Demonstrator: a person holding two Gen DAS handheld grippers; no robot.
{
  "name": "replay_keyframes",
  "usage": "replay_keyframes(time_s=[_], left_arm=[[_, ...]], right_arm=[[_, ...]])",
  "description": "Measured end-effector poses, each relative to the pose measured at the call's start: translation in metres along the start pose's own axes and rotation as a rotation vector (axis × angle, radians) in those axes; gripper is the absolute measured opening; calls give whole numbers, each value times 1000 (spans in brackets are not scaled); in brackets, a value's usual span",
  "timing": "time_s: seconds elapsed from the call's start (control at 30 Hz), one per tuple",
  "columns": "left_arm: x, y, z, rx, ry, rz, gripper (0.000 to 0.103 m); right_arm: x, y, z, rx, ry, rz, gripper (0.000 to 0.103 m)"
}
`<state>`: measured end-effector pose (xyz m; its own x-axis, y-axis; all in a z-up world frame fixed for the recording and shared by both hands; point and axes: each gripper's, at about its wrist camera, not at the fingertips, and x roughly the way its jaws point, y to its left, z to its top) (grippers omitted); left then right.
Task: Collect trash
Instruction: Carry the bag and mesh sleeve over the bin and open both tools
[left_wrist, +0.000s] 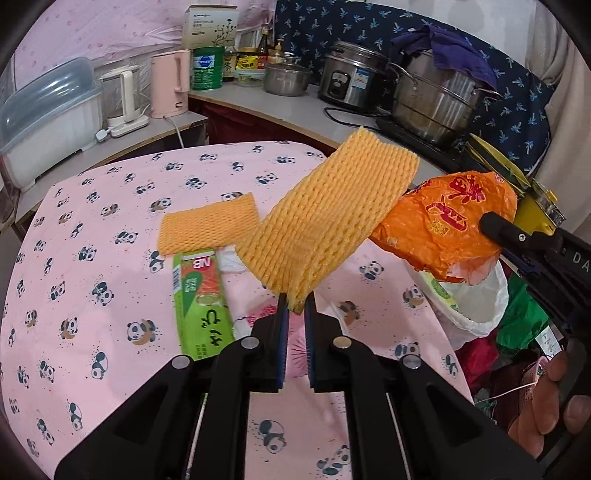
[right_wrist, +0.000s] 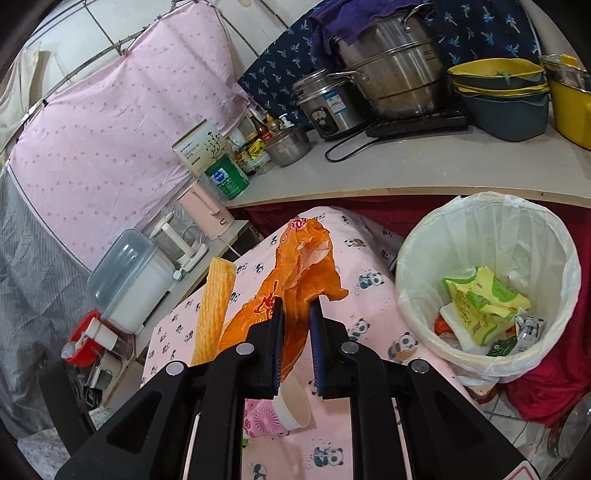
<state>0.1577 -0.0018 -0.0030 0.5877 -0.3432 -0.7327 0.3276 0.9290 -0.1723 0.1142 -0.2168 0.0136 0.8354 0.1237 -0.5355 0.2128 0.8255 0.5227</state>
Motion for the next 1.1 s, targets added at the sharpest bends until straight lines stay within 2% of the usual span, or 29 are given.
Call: replay_keyframes(time_s=[0.3,0.6,0.87,1.1], left_arm=[[0,-72,-5,99,8,-48,8],[25,-140,-5,176,50,-108,8],[53,-174,0,205,86,-149,8],[70,-195,4,231,106,-180,11]], right_arm=[[-47,-61,10,77,-66,-57,13],[-84,-120,14,157,-124,-127,13],[-99,-164,13,213,-146,-193,13],[-105,-185,17,243,-167,-229,13]])
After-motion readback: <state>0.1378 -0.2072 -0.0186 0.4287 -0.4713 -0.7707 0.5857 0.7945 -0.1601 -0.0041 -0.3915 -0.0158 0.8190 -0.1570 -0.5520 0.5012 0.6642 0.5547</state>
